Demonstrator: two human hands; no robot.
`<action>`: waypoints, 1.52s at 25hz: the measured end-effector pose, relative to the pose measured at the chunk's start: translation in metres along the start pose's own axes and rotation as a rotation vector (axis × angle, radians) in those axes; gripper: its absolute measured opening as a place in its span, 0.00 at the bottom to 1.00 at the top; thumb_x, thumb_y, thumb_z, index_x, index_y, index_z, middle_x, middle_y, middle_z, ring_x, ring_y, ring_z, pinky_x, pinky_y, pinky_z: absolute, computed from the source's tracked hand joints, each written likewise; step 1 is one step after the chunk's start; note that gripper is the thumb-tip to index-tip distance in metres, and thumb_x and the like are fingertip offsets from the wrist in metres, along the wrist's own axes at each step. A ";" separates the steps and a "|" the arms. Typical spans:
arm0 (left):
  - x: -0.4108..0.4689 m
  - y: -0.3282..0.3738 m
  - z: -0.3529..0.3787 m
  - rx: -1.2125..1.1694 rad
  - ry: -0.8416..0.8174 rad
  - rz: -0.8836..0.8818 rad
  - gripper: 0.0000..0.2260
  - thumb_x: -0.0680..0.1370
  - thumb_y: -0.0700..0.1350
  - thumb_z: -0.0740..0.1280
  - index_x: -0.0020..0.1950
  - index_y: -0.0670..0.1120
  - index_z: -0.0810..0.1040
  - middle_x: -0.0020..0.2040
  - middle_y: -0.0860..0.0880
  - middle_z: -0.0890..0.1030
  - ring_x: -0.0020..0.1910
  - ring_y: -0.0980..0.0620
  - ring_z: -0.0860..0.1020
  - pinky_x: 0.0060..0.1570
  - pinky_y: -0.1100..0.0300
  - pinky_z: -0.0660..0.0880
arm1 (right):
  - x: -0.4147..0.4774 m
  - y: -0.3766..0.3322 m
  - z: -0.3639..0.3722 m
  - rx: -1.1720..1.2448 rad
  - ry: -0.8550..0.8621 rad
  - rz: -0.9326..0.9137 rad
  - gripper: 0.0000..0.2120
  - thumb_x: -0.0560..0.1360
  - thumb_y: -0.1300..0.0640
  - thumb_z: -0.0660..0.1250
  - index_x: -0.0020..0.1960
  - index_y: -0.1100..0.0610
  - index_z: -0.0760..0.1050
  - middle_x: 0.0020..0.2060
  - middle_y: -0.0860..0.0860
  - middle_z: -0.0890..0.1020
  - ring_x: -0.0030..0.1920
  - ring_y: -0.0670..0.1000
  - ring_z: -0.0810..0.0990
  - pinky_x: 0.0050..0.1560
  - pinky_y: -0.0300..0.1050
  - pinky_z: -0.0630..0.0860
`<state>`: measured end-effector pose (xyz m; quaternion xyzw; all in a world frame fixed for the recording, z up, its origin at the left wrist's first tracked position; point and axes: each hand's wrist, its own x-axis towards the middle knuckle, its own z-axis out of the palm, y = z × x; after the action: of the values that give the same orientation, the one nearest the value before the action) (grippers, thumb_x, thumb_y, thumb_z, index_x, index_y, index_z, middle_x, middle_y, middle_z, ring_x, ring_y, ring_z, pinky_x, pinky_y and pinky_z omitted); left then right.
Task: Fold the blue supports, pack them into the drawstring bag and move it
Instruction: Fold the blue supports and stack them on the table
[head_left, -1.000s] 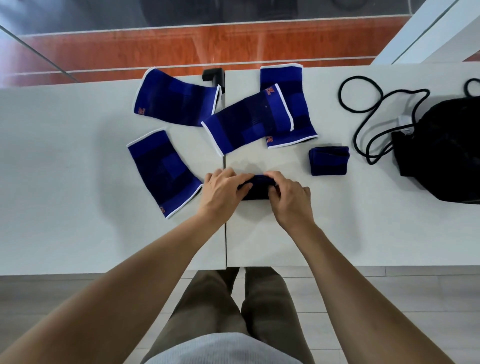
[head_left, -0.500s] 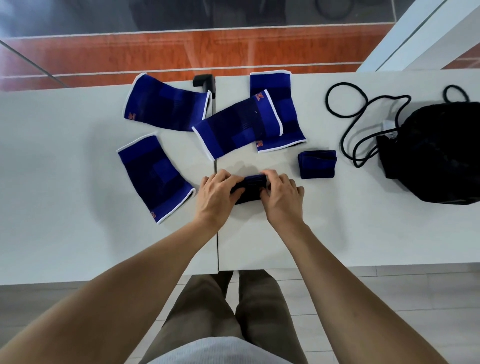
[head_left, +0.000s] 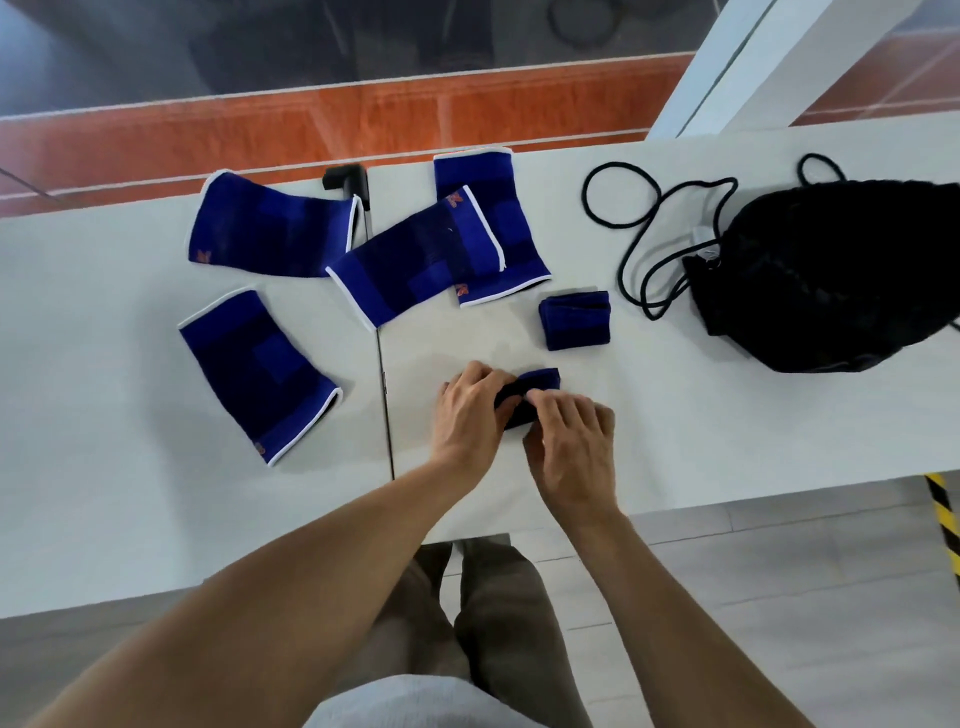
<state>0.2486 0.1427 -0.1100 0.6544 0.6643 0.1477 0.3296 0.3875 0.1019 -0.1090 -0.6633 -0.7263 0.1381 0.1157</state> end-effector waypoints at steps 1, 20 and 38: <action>0.006 0.006 0.005 0.006 -0.010 -0.003 0.10 0.80 0.47 0.68 0.61 0.49 0.81 0.55 0.49 0.78 0.53 0.48 0.76 0.59 0.51 0.73 | -0.007 0.004 0.001 0.002 -0.017 0.015 0.24 0.73 0.62 0.70 0.69 0.55 0.73 0.62 0.52 0.80 0.62 0.54 0.77 0.64 0.49 0.67; -0.009 -0.020 -0.024 0.198 0.031 0.028 0.17 0.82 0.45 0.63 0.70 0.51 0.71 0.62 0.47 0.76 0.57 0.43 0.73 0.61 0.50 0.70 | -0.009 0.049 -0.014 -0.108 -0.148 0.213 0.31 0.74 0.60 0.66 0.76 0.53 0.64 0.73 0.50 0.70 0.74 0.51 0.66 0.75 0.57 0.57; -0.129 -0.118 -0.090 0.262 -0.103 -0.193 0.26 0.82 0.42 0.62 0.79 0.46 0.60 0.80 0.44 0.60 0.77 0.43 0.63 0.74 0.50 0.66 | -0.004 -0.083 0.016 0.121 -0.167 -0.205 0.14 0.74 0.63 0.66 0.59 0.55 0.79 0.52 0.50 0.84 0.51 0.54 0.81 0.53 0.48 0.73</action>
<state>0.0908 0.0277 -0.0861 0.6317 0.7198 -0.0064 0.2876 0.3049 0.0899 -0.0949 -0.5635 -0.7877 0.2241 0.1082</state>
